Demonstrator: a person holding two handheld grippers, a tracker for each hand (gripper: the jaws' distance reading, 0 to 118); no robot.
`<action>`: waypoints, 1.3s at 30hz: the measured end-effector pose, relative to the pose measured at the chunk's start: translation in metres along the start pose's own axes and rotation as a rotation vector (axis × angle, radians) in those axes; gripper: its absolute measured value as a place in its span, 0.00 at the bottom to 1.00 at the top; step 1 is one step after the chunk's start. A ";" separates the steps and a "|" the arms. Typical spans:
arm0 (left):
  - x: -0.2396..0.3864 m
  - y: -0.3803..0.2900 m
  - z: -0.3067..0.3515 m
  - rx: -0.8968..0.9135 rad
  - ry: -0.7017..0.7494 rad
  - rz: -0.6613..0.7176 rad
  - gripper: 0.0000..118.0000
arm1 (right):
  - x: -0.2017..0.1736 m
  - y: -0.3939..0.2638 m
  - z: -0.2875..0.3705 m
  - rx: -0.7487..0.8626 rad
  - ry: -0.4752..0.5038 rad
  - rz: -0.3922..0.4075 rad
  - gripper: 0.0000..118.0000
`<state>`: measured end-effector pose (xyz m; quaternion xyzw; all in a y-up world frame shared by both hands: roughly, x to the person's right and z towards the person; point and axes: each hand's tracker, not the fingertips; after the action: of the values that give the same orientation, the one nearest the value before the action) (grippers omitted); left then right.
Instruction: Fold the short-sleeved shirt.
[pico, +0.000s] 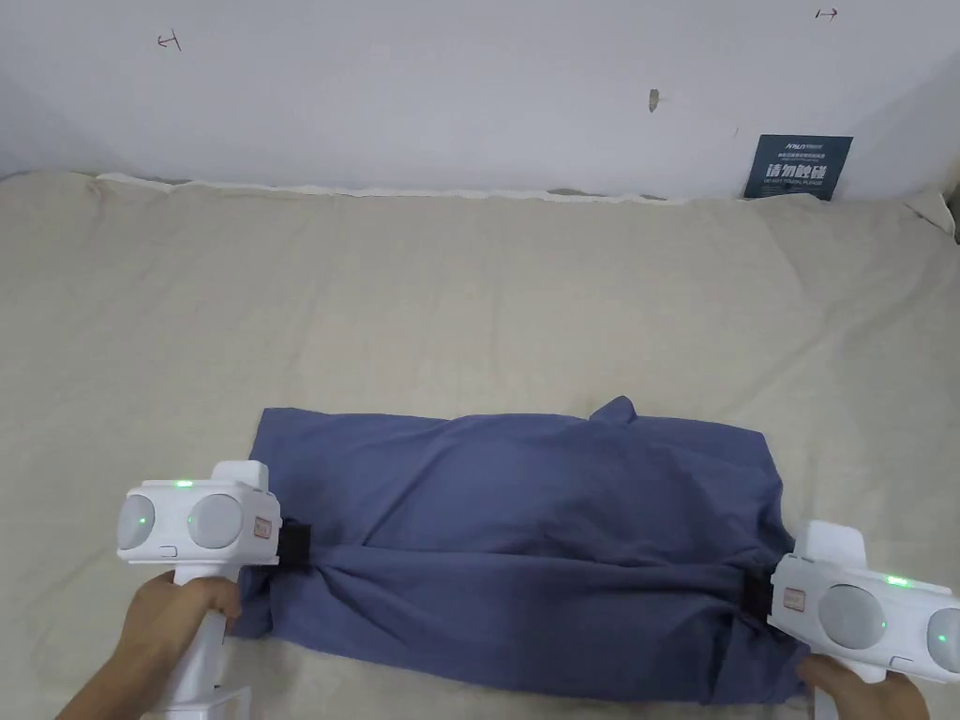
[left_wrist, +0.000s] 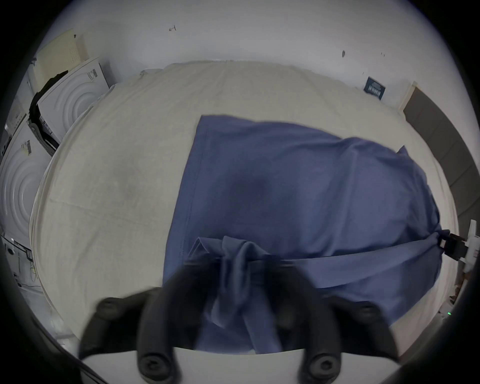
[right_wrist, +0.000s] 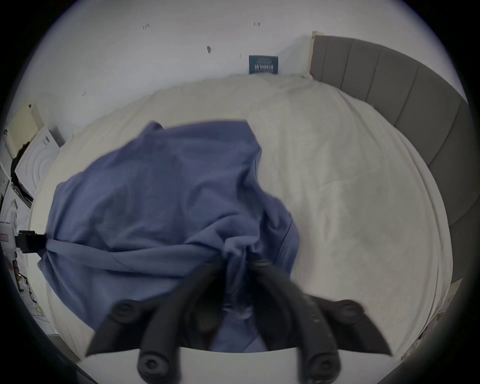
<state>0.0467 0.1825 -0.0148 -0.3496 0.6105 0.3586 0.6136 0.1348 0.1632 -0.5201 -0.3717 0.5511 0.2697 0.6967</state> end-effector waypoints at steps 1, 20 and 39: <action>0.001 0.000 0.011 0.038 -0.020 0.006 0.82 | 0.000 0.002 0.011 0.045 0.009 -0.001 0.52; 0.050 -0.106 0.237 0.837 -0.036 -0.031 0.49 | -0.023 -0.053 0.268 0.759 -0.019 0.124 0.45; -0.009 -0.064 0.154 0.404 -0.069 0.004 0.00 | -0.021 -0.051 0.245 0.710 -0.016 0.137 0.01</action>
<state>0.1790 0.2843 -0.0049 -0.2054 0.6494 0.2418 0.6911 0.3087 0.3340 -0.4596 -0.0667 0.6285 0.1106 0.7670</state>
